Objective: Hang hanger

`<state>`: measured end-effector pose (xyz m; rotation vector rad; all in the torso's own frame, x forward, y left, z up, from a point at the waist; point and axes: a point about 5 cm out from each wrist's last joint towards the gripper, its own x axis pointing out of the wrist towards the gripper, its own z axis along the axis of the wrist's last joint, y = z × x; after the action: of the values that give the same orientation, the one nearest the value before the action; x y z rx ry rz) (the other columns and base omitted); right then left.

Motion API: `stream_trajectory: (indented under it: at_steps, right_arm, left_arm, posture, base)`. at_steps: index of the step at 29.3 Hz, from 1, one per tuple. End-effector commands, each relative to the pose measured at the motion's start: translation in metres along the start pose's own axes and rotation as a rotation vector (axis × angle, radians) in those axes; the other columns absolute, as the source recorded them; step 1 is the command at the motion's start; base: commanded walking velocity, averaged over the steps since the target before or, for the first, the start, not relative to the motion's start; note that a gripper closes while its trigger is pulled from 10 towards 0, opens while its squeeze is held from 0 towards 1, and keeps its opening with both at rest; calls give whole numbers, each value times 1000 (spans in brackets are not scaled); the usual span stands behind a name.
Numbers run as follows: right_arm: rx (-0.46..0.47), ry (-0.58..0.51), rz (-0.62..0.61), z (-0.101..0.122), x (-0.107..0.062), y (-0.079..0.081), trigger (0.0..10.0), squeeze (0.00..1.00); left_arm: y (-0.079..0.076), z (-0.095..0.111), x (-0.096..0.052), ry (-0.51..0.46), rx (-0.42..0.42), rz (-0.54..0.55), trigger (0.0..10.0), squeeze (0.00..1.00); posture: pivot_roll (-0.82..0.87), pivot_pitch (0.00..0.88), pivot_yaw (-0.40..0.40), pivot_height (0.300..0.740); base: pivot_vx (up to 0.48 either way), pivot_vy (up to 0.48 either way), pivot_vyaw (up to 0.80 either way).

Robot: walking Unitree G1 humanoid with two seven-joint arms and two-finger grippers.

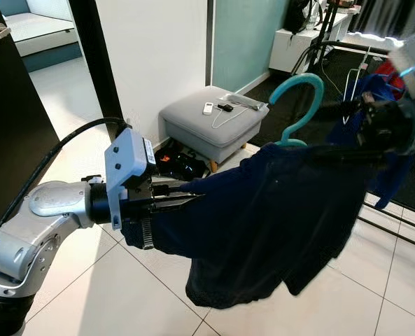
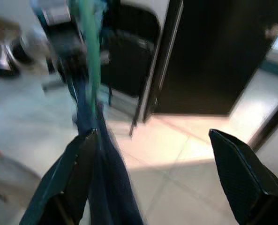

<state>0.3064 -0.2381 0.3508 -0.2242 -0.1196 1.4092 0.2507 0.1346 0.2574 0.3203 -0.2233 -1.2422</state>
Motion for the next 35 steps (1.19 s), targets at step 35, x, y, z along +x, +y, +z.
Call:
stream_trajectory:
  at_steps: [35]
  right_arm:
    - [140,-377,149,34,18,18,10000,0]
  left_arm:
    - [-1,4,12,-22,28,-25,0,0]
  posture:
    - [-82,0,-27,740]
  base:
    - [0,0,0]
